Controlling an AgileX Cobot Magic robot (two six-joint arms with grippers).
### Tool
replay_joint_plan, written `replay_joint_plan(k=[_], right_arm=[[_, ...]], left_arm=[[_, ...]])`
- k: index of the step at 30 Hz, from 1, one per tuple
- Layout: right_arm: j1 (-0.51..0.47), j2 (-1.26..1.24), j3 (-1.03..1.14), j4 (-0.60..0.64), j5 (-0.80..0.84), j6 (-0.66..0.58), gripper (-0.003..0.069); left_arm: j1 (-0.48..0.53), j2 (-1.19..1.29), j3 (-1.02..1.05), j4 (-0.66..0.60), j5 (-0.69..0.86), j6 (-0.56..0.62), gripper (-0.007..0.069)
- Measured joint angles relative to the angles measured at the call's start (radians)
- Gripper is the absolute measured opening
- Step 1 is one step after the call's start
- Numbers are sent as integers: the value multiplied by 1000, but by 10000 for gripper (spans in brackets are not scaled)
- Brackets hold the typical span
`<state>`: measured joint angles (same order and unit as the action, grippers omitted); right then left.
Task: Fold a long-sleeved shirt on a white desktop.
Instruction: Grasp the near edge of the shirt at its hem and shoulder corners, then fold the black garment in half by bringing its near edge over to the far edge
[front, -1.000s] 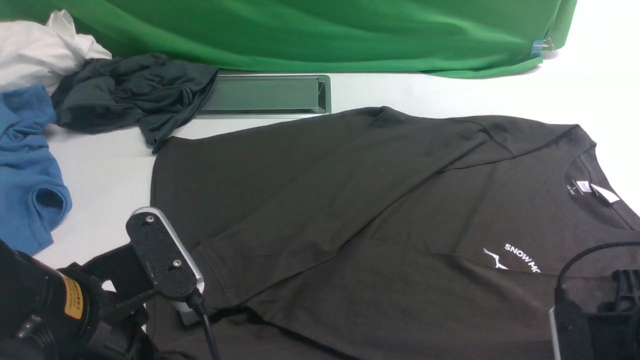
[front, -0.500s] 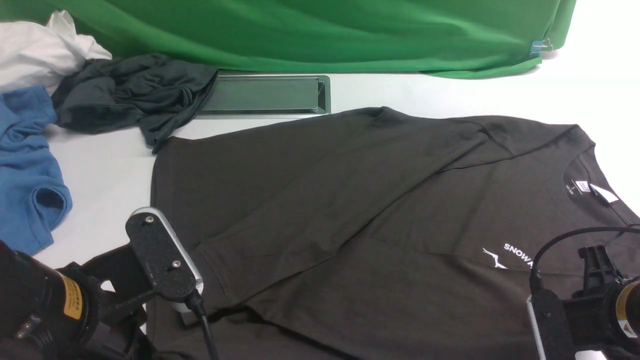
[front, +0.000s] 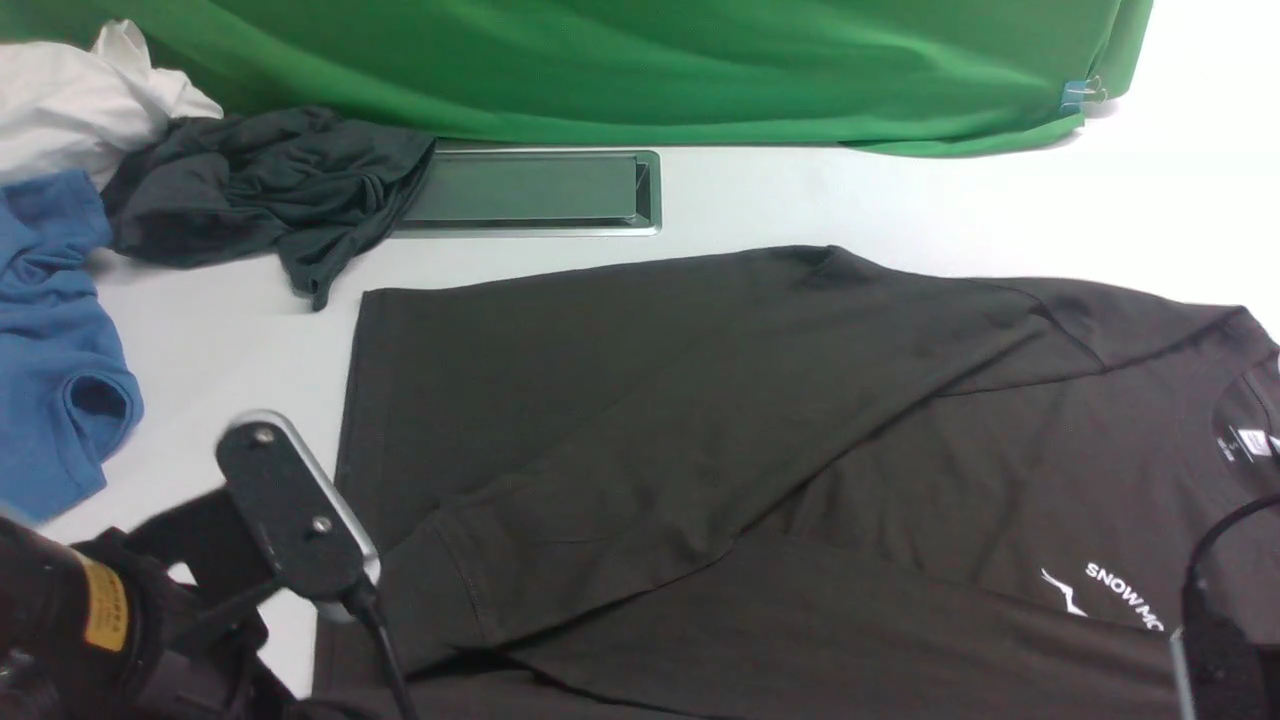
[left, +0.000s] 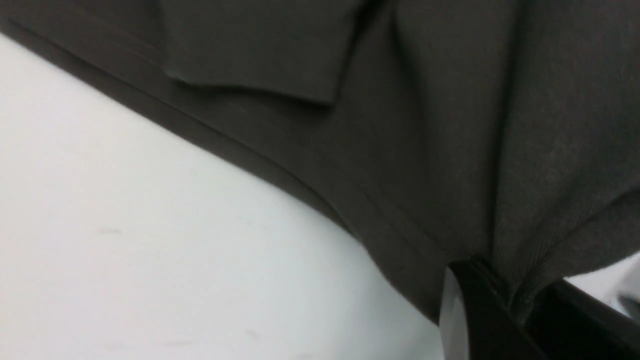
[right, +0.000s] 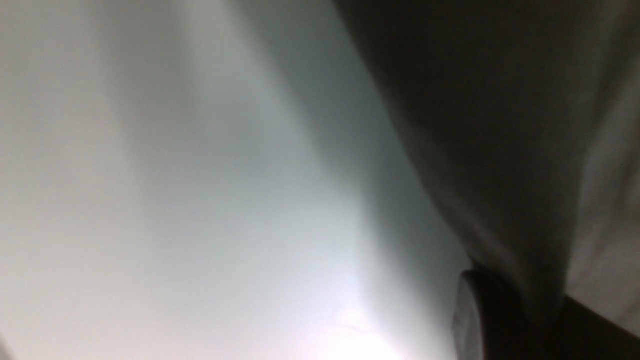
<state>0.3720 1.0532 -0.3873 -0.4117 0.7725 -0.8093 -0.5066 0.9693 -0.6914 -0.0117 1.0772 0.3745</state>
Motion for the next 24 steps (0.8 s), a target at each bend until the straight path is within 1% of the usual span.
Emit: replay_joint_plan(k=[5, 6, 7, 9, 11, 12, 13, 15, 16, 18, 22, 23, 24], right_arm=[[0, -25, -66, 14, 13, -7, 24], [0, -21, -77, 15, 12, -6, 24], [0, -8, -100, 15, 8, -3, 24], [0, 52, -177, 15, -18, 19, 24], [-2, 127, -247, 15, -43, 30, 24], [-2, 136, -262, 15, -46, 32, 24], [-16, 215, -323, 19, -64, 45, 24], [-43, 306, -401, 19, -75, 65, 24], [-46, 315, -417, 20, -76, 68, 24], [-82, 414, -501, 21, -80, 98, 24], [-132, 534, -653, 60, -84, 117, 24], [-134, 538, -653, 63, -84, 117, 24], [-147, 567, -710, 84, -87, 121, 24]], left_arm=[[0, -5, 0, 72, -33, -119, 64], [0, -5, 0, 80, -37, -129, 64], [0, -3, 0, 98, -43, -152, 64], [9, 13, -7, 152, -71, -236, 64], [44, 33, -24, 169, -107, -287, 64], [49, 35, -29, 170, -111, -293, 64], [97, 62, -49, 164, -150, -301, 64], [158, 102, -72, 147, -202, -301, 64], [164, 107, -76, 145, -209, -300, 64], [237, 165, -99, 131, -282, -295, 64], [338, 271, -150, 89, -331, -278, 64], [342, 277, -155, 86, -332, -278, 64], [363, 312, -171, 83, -339, -276, 64]])
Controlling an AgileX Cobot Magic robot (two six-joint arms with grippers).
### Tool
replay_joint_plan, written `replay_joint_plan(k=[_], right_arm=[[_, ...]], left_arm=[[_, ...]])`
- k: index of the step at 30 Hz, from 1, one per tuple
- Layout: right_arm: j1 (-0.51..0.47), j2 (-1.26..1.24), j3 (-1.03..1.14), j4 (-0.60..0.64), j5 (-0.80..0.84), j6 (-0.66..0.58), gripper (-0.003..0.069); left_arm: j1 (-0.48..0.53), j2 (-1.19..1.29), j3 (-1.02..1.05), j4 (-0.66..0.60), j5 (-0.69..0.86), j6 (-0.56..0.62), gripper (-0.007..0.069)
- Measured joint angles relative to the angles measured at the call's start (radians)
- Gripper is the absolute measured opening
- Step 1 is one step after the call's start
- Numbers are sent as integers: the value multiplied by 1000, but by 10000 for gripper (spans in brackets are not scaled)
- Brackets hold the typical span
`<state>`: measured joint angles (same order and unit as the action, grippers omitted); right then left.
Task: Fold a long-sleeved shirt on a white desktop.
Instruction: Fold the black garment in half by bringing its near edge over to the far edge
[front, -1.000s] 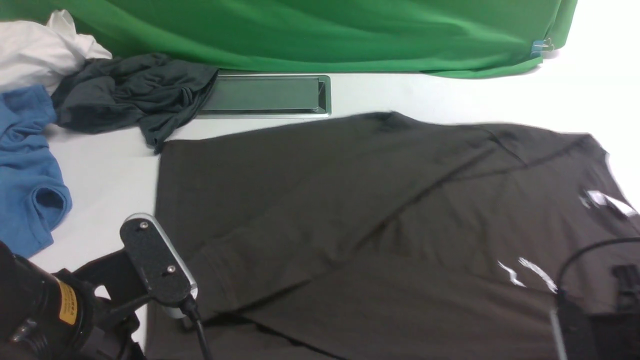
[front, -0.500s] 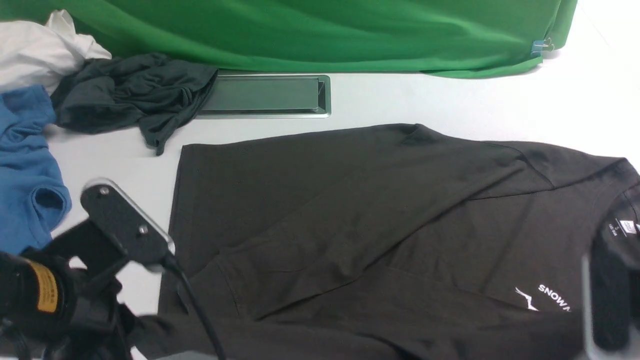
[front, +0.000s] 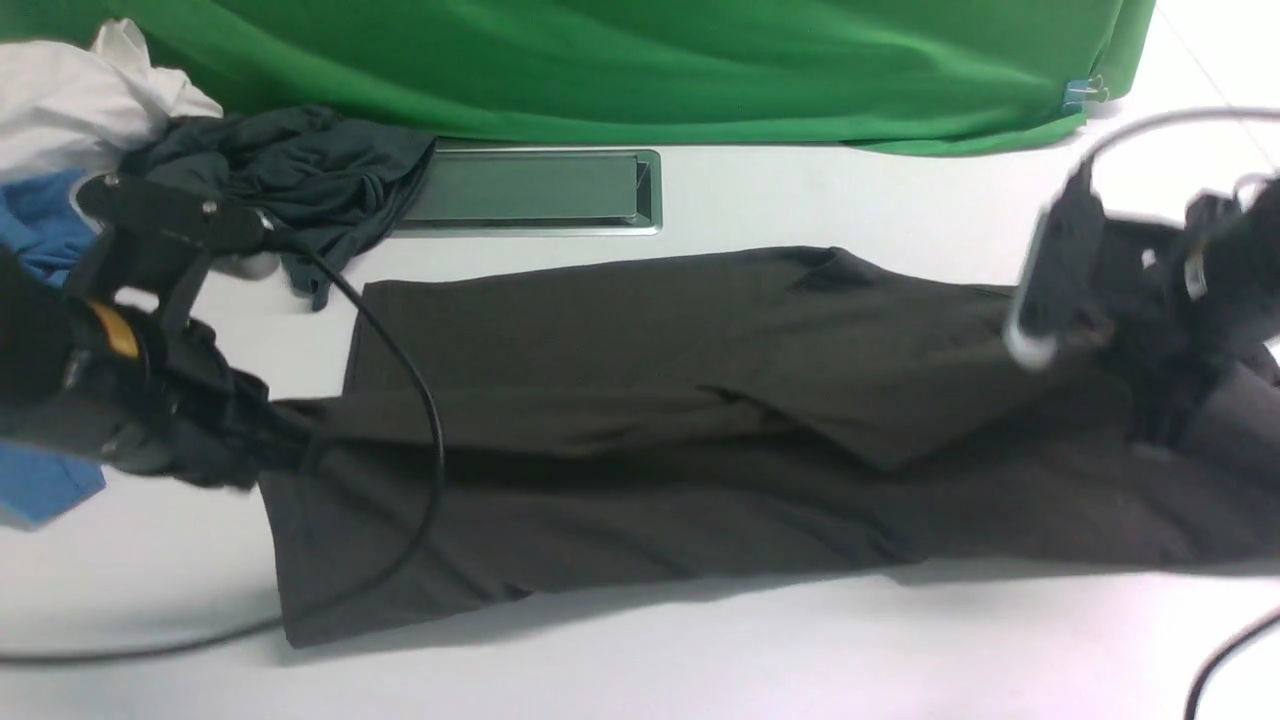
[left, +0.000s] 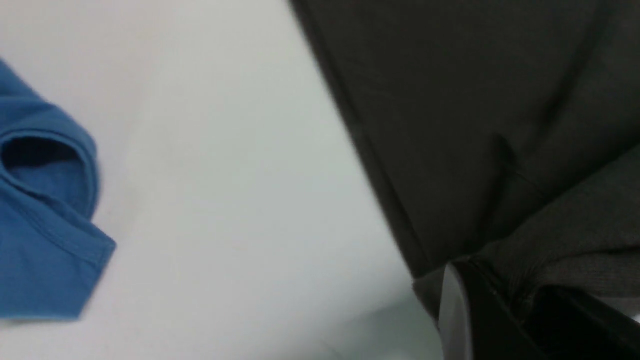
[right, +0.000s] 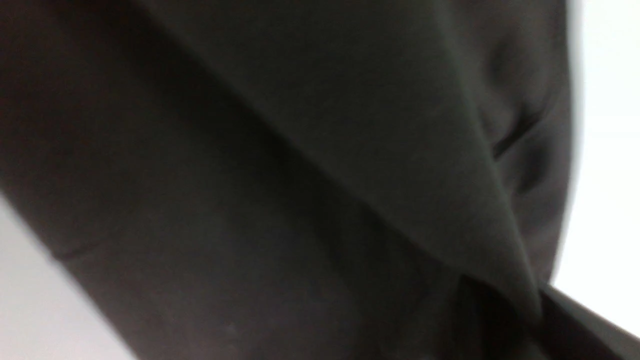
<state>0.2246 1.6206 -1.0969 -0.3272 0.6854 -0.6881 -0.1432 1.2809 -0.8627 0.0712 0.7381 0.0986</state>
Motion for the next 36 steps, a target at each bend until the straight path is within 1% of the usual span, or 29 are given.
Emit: replay_joint_plan(k=[3, 6, 9, 16, 22, 26, 27, 30, 31, 32, 35, 36], right_arm=[[-31, 52, -93, 46, -9, 13, 24], [-54, 95, -167, 62, -25, 23, 24], [-66, 122, -193, 63, -33, 23, 24], [-104, 259, -271, 75, -125, 27, 24], [-120, 377, -333, 76, -219, 128, 24], [-122, 414, -359, 76, -237, 146, 29], [-122, 428, -362, 76, -243, 155, 43], [-125, 450, -362, 72, -251, 170, 132], [-127, 455, -362, 69, -256, 178, 184], [-128, 459, -362, 68, -258, 186, 268], [-128, 453, -362, 61, -261, 223, 402], [-128, 448, -362, 60, -259, 237, 425]], left_arm=[[27, 90, -45, -4, -34, 1, 64], [32, 185, -104, -3, -87, 28, 64], [33, 237, -144, 2, -98, 35, 64], [47, 408, -312, 23, -112, 39, 64], [47, 521, -398, 61, -122, 43, 64], [47, 561, -412, 87, -163, 46, 64], [47, 578, -415, 93, -187, 46, 64], [47, 607, -415, 101, -241, 46, 66], [48, 617, -415, 103, -264, 46, 70], [50, 629, -415, 106, -290, 46, 79], [57, 646, -415, 106, -360, 46, 118], [58, 652, -415, 106, -376, 46, 136]])
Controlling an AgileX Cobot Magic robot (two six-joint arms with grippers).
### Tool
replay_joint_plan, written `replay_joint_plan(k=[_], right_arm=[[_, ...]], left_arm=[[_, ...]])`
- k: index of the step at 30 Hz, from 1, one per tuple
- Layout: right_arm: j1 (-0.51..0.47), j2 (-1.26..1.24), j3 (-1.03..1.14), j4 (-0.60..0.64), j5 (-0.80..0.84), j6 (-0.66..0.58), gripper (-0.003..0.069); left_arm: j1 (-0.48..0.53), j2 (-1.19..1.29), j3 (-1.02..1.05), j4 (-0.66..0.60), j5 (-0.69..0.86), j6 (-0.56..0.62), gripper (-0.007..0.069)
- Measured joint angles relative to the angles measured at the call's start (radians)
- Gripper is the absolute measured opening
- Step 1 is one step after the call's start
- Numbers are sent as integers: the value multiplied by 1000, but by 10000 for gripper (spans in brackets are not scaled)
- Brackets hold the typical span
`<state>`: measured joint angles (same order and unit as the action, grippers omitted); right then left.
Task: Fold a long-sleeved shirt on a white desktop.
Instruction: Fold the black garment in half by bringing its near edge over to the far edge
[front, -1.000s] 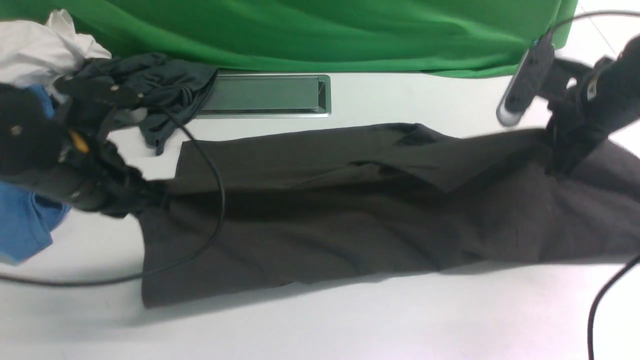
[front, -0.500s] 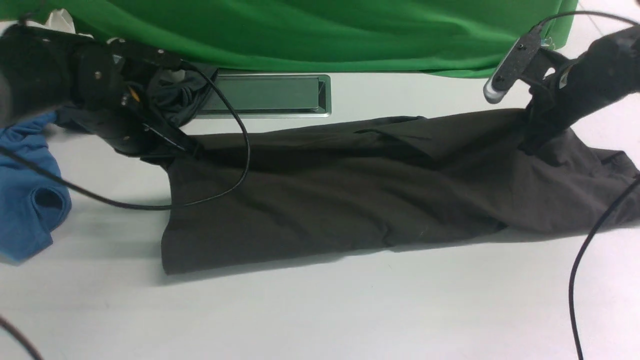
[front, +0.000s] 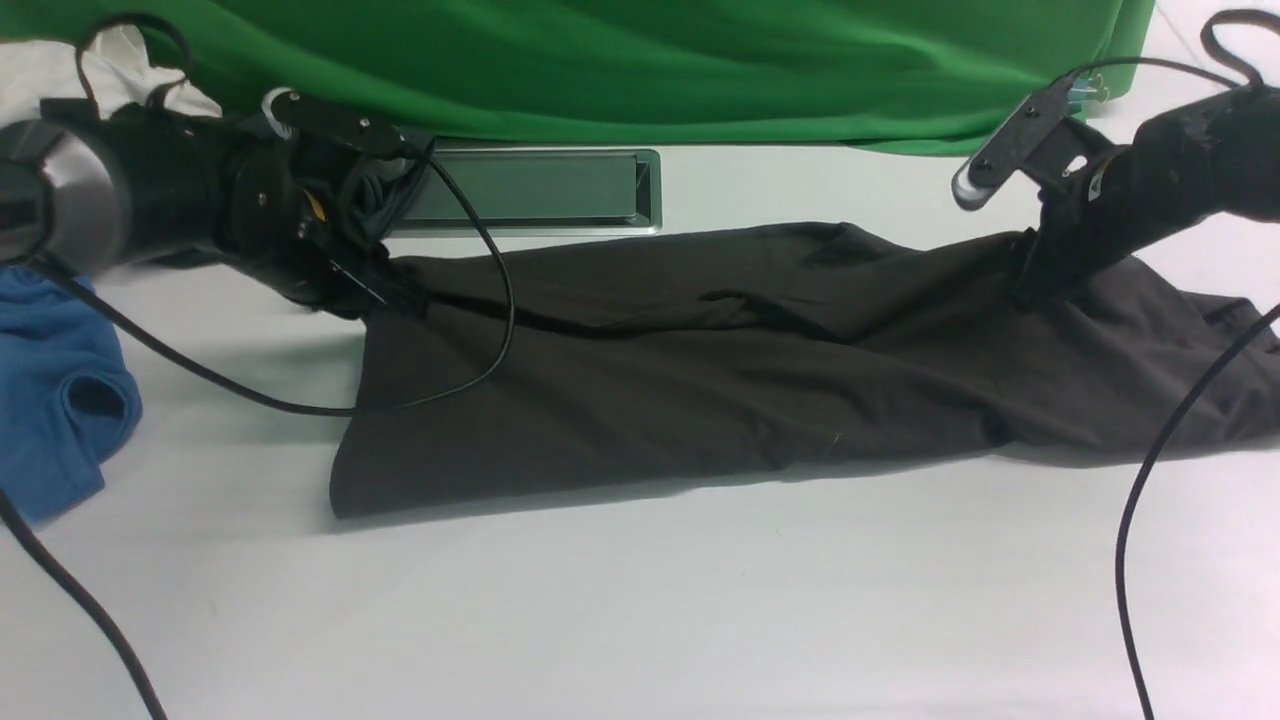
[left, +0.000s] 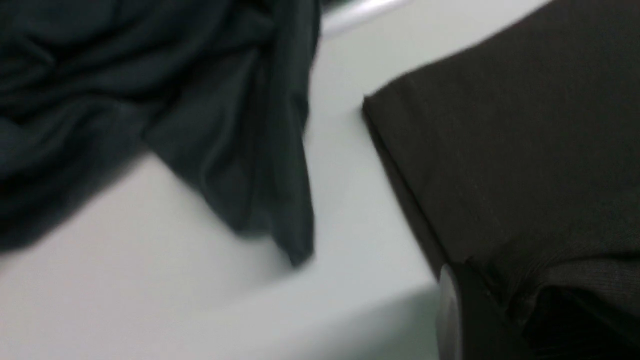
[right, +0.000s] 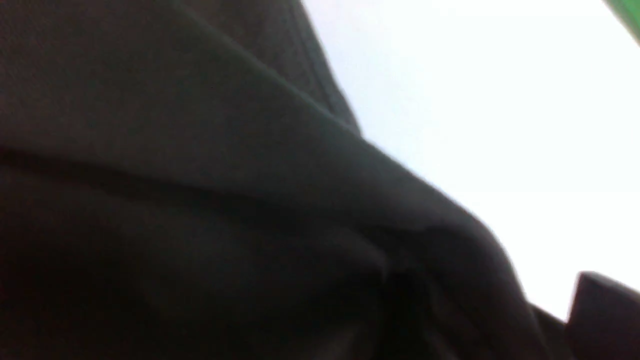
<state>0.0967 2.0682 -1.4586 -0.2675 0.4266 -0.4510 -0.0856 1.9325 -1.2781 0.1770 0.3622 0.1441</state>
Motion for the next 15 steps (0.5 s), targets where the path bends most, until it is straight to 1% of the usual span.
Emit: replay_joint_plan(k=[1, 2, 5, 6, 7, 9, 11, 12, 13, 14, 15], right_arm=[[0, -14, 0, 0, 8, 23, 440], [0, -27, 0, 0, 17, 40, 440], [8, -94, 0, 19, 55, 124, 400], [11, -105, 0, 28, 66, 137, 389], [25, -146, -1, 84, 95, 147, 335], [53, -176, -4, 184, 151, 103, 249], [92, -180, -8, 330, 232, -1, 122], [105, -170, -8, 392, 268, -46, 79], [121, -157, -8, 430, 289, -74, 57], [134, -131, -8, 468, 310, -101, 38], [141, -117, -8, 481, 316, -111, 31]], left_arm=[[1, 4, 0, 1, -27, 0, 167], [2, 8, 0, 2, -46, 0, 190], [11, 12, 0, 13, -110, 0, 274], [13, 12, 0, 16, -121, 0, 286], [18, 12, 0, 32, -145, 0, 321], [19, 12, 0, 38, -163, 0, 339], [18, 10, 0, 37, -153, 0, 324], [18, 4, 0, 27, -136, 0, 297], [18, -2, 0, 11, -122, 0, 265], [16, -17, 0, -21, -82, 1, 204], [13, -29, 0, -48, -61, 8, 155]])
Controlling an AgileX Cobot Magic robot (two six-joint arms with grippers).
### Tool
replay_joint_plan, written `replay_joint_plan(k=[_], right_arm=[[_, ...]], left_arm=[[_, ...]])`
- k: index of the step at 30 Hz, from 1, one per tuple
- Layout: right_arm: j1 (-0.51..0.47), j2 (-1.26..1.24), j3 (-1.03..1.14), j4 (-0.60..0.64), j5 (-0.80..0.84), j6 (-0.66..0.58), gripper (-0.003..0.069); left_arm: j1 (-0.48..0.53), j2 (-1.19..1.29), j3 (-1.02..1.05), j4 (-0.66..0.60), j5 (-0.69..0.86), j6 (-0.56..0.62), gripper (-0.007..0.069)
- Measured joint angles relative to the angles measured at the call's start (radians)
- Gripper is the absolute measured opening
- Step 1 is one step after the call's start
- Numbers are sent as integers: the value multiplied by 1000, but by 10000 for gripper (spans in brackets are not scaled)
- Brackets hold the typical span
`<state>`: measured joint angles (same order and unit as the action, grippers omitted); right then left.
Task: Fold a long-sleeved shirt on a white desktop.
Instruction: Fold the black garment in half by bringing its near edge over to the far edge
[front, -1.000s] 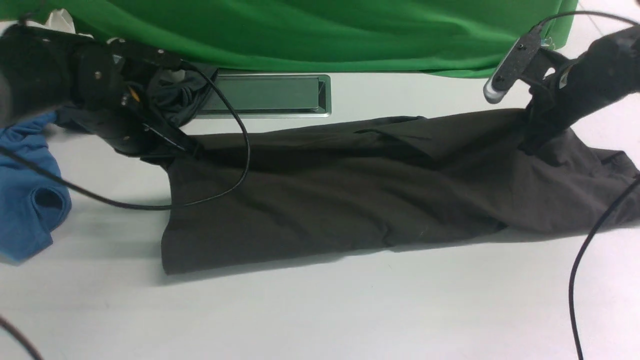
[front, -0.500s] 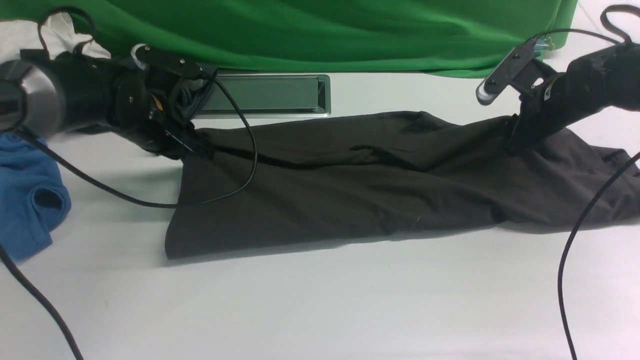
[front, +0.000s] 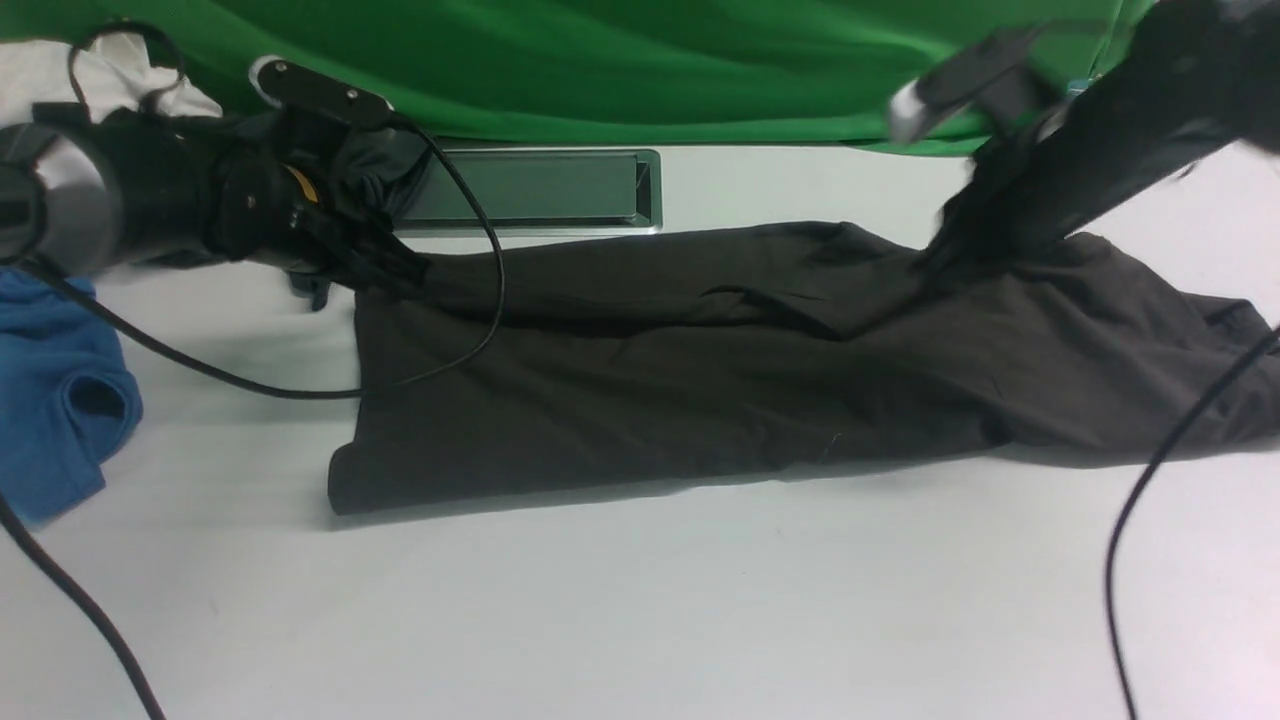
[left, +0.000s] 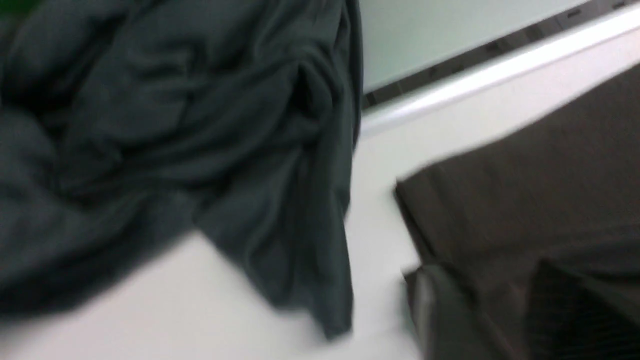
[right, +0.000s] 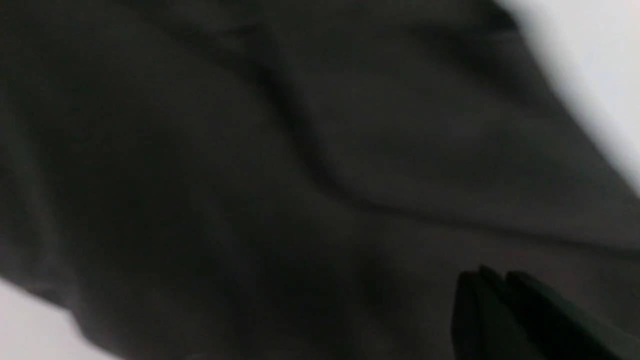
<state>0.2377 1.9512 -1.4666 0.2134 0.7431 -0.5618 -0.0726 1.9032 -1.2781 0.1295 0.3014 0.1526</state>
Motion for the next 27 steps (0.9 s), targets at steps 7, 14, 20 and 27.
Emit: replay_joint_plan(k=[7, 14, 20, 27], right_arm=[[7, 138, 0, 28, -18, -24, 16], [7, 188, -50, 83, -83, -24, 16], [6, 196, -104, 93, 18, -12, 16], [6, 208, -168, 95, 11, 2, 16]], left_arm=[[-85, -114, 39, -312, 185, 265, 17], [-211, -138, 101, -381, 174, 330, 16], [-246, -139, 108, -385, 180, 336, 16], [-246, -140, 177, -386, 159, 340, 16]])
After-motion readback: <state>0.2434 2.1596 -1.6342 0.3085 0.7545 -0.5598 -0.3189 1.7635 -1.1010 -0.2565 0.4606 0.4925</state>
